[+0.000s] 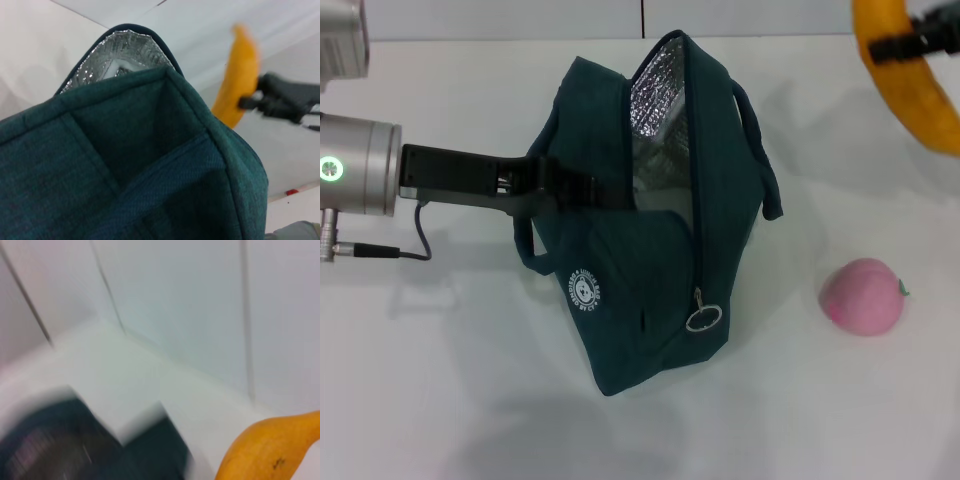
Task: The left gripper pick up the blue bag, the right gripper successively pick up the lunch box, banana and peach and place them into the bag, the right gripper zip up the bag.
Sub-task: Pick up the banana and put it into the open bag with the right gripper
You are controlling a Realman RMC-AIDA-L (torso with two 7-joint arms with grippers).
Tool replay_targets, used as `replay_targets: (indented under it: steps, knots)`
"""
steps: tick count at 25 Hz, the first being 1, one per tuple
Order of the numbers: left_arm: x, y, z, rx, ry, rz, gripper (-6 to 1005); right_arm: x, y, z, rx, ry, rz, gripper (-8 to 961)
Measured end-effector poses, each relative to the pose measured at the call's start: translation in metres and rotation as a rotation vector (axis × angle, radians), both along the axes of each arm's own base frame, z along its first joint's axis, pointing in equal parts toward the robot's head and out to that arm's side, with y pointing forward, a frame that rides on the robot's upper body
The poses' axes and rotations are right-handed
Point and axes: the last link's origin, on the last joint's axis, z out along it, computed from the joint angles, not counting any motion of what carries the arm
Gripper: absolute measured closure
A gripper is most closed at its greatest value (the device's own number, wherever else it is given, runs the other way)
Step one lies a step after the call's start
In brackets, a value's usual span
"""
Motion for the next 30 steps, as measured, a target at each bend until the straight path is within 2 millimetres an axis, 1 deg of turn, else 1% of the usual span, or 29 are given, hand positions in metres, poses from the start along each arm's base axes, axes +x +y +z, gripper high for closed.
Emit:
replay_targets:
  steps: [6, 10, 13, 16, 19, 24, 27, 28, 29, 30]
  knots:
    - [0.004, 0.003, 0.0, -0.005, -0.001, -0.016, 943, -0.03, -0.009, -0.002, 0.057, 0.26, 0.259, 519]
    - [0.008, 0.006, 0.0, -0.007, -0.001, -0.025, 943, -0.043, -0.014, -0.013, 0.064, 0.373, 0.401, 520]
    - [0.01, 0.008, 0.0, -0.004, -0.002, -0.028, 943, -0.049, -0.013, -0.028, 0.038, 0.46, 0.465, 520]
    - [0.01, 0.008, 0.001, -0.002, -0.003, -0.03, 943, -0.048, -0.009, -0.044, 0.039, 0.557, 0.509, 520]
    - [0.011, 0.009, 0.001, 0.001, -0.007, -0.031, 943, -0.041, -0.004, -0.062, 0.048, 0.606, 0.521, 520]
    - [0.013, 0.011, 0.002, 0.013, -0.018, -0.032, 943, -0.021, -0.003, -0.092, 0.096, 0.694, 0.477, 519]
    - [0.014, 0.011, 0.002, 0.019, -0.028, -0.031, 943, -0.015, -0.004, -0.107, 0.092, 0.677, 0.456, 519]
    - [0.014, 0.011, 0.003, 0.023, -0.034, -0.032, 943, -0.015, -0.004, -0.107, 0.092, 0.677, 0.456, 518]
    - [0.014, 0.011, 0.003, 0.028, -0.04, -0.034, 943, -0.012, -0.003, -0.118, 0.075, 0.633, 0.435, 517]
    - [0.014, 0.011, 0.002, 0.032, -0.045, -0.036, 943, -0.011, -0.004, -0.12, 0.072, 0.626, 0.429, 516]
